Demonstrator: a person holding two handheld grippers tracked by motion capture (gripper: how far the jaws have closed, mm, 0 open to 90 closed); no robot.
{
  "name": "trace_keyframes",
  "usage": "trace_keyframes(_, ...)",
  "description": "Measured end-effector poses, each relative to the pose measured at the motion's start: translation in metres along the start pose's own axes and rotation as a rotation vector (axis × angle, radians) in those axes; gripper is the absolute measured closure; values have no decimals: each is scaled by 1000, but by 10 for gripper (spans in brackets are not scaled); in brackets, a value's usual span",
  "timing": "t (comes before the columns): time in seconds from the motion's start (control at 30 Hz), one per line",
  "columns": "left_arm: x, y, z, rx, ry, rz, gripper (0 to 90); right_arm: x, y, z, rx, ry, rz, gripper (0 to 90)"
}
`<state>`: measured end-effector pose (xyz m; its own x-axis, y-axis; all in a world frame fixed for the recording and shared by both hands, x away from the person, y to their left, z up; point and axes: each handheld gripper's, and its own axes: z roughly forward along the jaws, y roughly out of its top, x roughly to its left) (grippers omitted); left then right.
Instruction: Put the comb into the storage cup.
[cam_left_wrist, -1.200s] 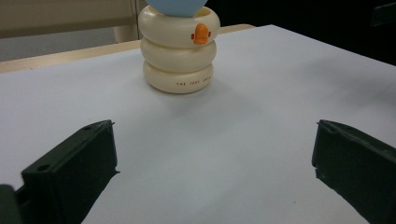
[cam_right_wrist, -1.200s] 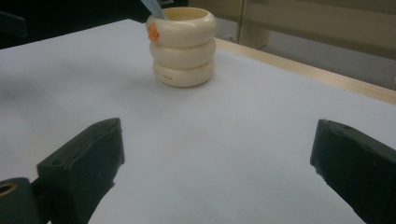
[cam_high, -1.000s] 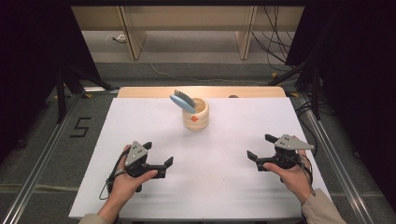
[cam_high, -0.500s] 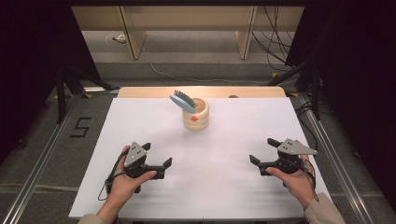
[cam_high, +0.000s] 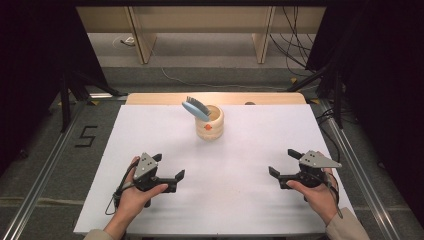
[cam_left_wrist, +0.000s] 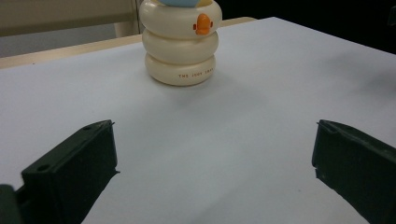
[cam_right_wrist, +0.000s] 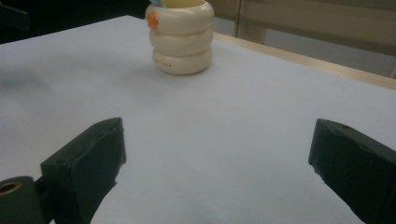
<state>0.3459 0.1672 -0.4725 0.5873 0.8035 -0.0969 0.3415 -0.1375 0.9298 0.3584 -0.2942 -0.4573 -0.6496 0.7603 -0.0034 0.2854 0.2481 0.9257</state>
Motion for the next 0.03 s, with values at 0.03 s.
trace_keyframes(0.03,0,0,0,0,0,0,0,0,0,0,-1,2,1,50)
